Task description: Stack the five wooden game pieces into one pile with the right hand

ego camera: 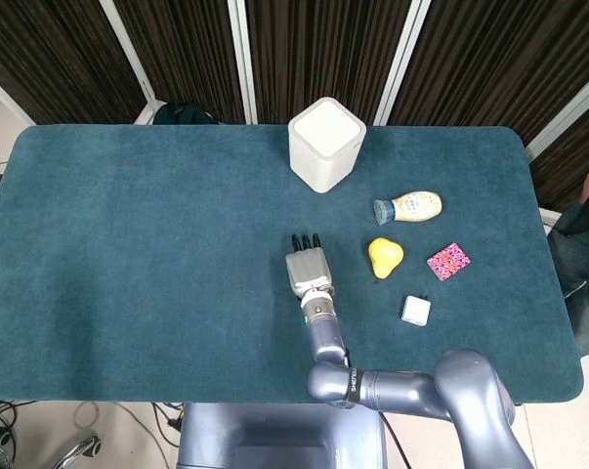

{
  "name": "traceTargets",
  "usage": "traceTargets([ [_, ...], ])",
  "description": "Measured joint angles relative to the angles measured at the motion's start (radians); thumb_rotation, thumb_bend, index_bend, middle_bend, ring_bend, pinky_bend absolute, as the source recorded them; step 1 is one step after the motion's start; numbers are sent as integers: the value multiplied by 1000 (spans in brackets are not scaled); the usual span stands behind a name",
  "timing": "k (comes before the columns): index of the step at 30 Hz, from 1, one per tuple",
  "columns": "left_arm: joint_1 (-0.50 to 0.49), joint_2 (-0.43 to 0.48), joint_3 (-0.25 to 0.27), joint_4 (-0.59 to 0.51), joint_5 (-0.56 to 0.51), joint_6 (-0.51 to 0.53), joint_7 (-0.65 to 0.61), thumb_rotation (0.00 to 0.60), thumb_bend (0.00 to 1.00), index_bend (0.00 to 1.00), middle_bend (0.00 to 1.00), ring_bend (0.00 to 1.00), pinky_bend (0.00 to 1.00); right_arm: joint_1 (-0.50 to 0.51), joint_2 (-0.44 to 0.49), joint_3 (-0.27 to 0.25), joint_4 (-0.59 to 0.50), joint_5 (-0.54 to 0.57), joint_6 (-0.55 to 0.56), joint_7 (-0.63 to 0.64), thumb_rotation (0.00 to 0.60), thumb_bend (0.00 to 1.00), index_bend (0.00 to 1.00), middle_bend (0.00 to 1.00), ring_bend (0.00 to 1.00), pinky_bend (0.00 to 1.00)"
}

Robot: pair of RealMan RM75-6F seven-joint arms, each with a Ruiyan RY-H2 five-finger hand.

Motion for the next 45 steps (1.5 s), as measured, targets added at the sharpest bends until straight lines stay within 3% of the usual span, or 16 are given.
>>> traceTargets([
  [45, 0, -1, -1, 2, -2, -1, 6, 600, 154, 48, 0, 0, 95, -32, -34, 22, 50, -28, -32, 8, 600, 376, 535, 0, 0, 0],
])
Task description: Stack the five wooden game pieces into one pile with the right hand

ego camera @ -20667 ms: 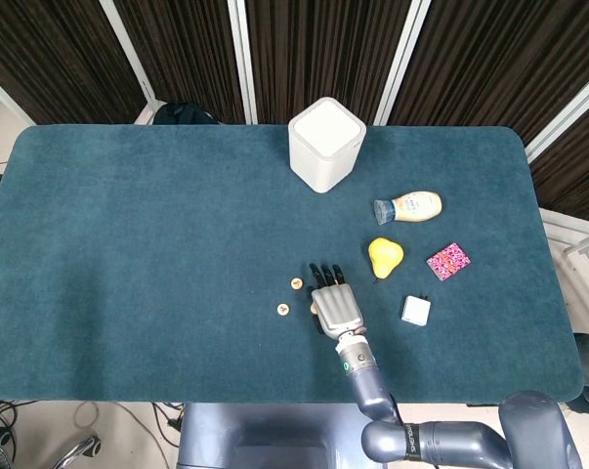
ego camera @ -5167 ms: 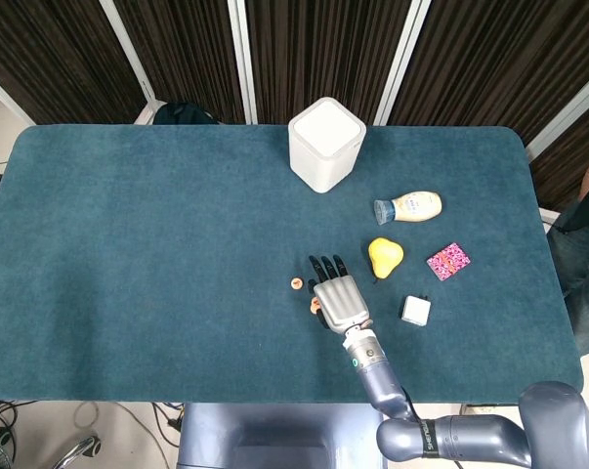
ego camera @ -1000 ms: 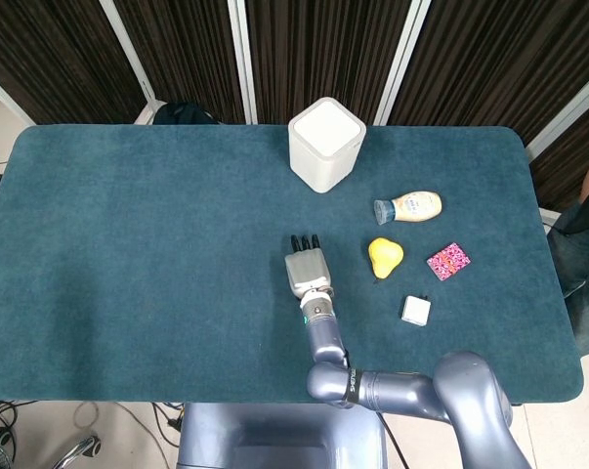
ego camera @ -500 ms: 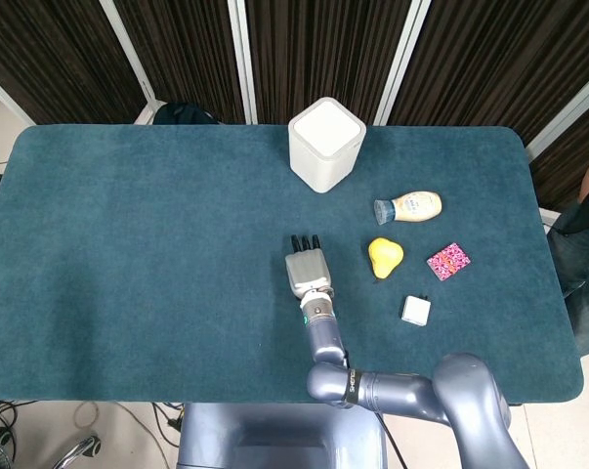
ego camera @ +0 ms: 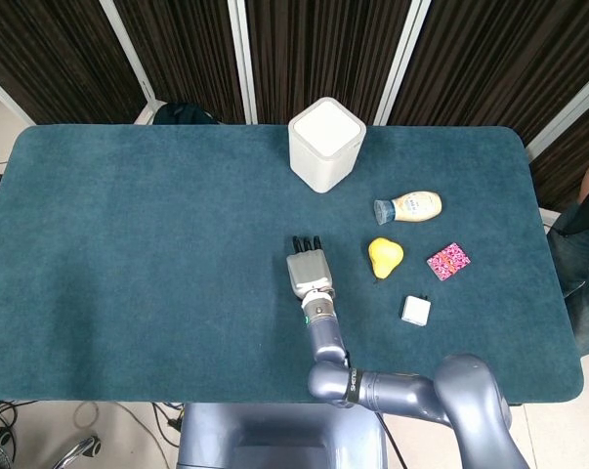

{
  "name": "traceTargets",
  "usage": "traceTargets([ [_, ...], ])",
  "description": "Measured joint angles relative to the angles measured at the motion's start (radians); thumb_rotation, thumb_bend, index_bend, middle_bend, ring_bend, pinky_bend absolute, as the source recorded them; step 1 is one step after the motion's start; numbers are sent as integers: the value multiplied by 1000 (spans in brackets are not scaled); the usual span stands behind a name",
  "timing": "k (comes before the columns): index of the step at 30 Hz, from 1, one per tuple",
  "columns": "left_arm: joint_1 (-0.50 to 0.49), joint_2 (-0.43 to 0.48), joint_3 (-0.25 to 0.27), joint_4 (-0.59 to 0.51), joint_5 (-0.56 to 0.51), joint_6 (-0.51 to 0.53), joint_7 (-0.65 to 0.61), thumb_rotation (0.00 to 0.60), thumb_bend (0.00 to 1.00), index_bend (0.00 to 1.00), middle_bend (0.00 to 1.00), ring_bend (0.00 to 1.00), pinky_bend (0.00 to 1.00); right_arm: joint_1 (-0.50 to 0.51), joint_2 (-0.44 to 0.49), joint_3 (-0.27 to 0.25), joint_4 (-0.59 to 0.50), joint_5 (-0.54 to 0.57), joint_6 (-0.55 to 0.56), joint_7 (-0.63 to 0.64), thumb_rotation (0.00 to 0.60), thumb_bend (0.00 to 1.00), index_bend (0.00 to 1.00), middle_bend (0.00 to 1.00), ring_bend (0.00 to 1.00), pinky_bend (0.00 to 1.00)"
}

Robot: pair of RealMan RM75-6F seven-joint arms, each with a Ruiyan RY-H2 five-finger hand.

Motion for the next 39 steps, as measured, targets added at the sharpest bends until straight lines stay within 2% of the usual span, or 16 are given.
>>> traceTargets([
  [13, 0, 0, 0, 1, 0, -1, -1, 600, 154, 48, 0, 0, 95, -1, 32, 15, -61, -13, 21, -6, 600, 390, 541, 0, 0, 0],
  [19, 1, 1, 0, 1, 1, 1, -1, 600, 153, 48, 0, 0, 95, -14, 99, 18, -171, -20, 58, -19, 600, 390, 541, 0, 0, 0],
  [25, 3, 1, -1, -2, 0, 8, 2, 600, 153, 48, 0, 0, 95, -48, 201, 11, -325, -32, 97, -19, 600, 393, 541, 0, 0, 0],
  [31, 5, 2, -2, -4, 0, 10, 3, 600, 153, 48, 0, 0, 95, -101, 303, -17, -474, -64, 126, 15, 600, 393, 541, 0, 0, 0],
  [39, 3, 0, -2, -5, -2, 10, 7, 600, 153, 48, 0, 0, 95, -186, 394, -97, -612, -146, 150, 113, 600, 396, 541, 0, 0, 0],
])
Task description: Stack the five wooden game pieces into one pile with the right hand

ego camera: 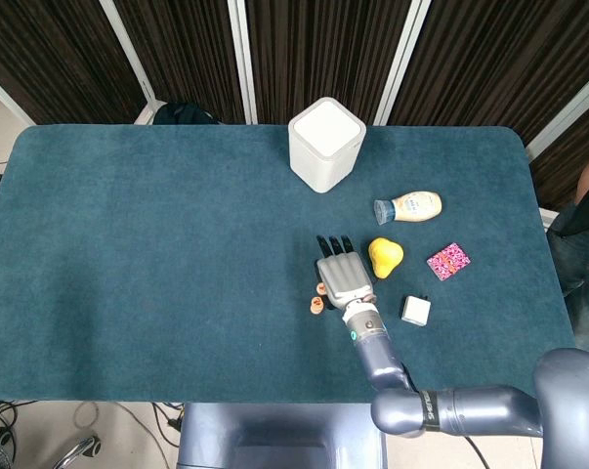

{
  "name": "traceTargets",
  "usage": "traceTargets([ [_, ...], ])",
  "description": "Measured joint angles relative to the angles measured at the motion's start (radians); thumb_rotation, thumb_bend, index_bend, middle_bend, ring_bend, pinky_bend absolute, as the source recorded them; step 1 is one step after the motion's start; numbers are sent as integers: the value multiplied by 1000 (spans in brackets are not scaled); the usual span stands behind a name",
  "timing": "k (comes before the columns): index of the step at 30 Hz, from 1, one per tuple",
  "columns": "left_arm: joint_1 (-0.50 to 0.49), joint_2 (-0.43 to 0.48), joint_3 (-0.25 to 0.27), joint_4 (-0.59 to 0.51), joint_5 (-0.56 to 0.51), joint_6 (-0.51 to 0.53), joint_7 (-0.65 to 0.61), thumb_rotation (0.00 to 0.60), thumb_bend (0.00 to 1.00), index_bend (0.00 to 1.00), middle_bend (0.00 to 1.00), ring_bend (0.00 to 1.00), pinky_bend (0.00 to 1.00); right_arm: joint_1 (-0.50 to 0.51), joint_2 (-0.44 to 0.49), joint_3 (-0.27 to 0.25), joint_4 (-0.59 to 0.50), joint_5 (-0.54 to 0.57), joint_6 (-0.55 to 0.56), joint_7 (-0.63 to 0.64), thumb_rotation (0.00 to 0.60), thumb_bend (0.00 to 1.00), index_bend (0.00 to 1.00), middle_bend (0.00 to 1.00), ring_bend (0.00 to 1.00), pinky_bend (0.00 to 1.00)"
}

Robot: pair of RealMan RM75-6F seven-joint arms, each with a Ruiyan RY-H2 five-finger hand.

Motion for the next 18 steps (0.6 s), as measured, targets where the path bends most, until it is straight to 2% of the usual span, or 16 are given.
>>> traceTargets([
  [8, -1, -4, 1, -2, 0, 2, 13, 600, 154, 48, 0, 0, 95, -13, -15, -56, 6, -39, -11, 27, 600, 396, 541, 0, 0, 0],
  [18, -3, -6, 0, 0, -1, 1, 15, 600, 154, 48, 0, 0, 95, 11, -71, -62, 56, -37, -17, 25, 600, 397, 541, 0, 0, 0],
])
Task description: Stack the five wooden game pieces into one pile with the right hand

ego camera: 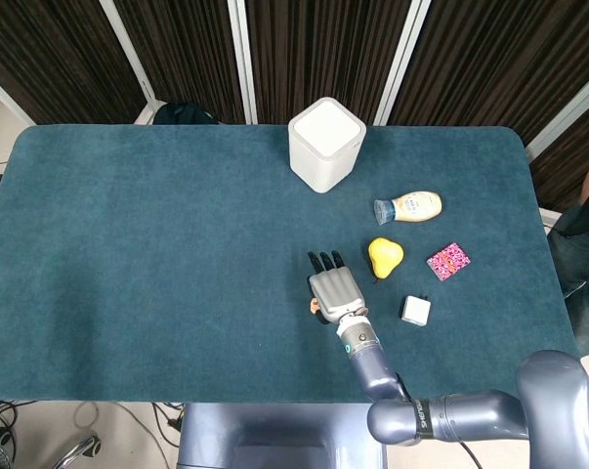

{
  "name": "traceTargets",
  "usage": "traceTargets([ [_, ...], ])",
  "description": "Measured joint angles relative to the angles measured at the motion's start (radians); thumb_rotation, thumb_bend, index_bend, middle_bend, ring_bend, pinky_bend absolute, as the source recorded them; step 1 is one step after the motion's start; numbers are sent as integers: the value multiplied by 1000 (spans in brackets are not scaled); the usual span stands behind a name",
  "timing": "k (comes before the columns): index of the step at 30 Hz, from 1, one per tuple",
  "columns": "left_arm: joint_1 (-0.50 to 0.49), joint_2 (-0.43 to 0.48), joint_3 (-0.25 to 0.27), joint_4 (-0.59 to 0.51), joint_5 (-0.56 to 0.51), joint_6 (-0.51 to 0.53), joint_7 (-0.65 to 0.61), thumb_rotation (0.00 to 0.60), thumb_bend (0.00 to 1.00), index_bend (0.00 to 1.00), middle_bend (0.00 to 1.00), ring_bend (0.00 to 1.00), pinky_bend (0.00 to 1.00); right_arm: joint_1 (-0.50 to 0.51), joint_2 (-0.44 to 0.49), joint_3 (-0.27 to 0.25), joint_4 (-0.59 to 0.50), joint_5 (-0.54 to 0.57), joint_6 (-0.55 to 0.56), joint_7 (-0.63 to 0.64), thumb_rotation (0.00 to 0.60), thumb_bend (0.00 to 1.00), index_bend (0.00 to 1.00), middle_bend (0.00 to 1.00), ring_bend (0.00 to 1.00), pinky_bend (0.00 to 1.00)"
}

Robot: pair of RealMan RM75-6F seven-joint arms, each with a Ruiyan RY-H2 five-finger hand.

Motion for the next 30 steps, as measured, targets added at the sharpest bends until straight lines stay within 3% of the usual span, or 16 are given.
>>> traceTargets([
  [30, -1, -2, -1, 1, -3, 0, 6, 600, 154, 54, 0, 0, 95, 20, -22, 0, 61, 46, -19, -1, 600, 396, 506, 0, 0, 0],
])
